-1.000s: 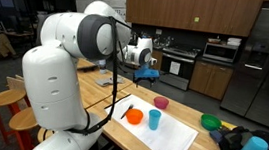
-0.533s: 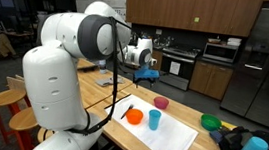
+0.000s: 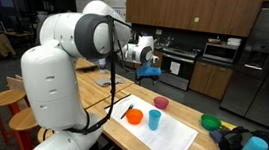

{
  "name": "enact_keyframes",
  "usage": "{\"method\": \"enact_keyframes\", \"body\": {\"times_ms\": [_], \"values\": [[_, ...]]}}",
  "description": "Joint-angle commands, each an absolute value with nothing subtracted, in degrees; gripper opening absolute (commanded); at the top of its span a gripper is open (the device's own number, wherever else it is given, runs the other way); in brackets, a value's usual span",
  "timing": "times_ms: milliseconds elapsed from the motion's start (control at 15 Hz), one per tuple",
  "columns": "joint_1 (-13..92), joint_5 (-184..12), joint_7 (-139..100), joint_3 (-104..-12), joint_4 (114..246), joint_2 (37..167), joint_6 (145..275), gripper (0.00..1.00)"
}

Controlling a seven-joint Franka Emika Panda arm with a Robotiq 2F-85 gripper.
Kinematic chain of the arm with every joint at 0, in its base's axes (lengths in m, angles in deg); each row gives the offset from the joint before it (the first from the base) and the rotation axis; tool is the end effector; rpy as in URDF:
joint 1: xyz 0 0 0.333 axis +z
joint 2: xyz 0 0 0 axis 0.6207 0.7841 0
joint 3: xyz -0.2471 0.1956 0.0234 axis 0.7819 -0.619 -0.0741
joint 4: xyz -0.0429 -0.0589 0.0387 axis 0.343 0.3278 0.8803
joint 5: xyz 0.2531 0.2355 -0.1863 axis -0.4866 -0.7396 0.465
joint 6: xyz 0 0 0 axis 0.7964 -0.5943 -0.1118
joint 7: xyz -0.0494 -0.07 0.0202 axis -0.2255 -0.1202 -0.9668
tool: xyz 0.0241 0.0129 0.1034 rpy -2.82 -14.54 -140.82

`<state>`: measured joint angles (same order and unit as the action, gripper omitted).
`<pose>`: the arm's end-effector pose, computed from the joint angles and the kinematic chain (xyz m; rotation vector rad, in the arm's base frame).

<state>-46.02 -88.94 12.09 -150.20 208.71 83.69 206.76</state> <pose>0.5575 0.0411 0.4316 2.9477 0.8248 0.2563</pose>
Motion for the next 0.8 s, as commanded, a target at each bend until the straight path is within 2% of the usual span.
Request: {"method": "enact_keyframes", "body": {"times_ms": [0,400,733], "values": [[-45.7,-88.2,11.2,-149.3,206.7,80.9,206.1,1.00],[-45.0,-88.6,11.1,-147.4,205.4,78.7,205.4,1.00],[-43.1,-91.4,10.6,-141.6,207.0,77.0,203.7,1.00]]}}
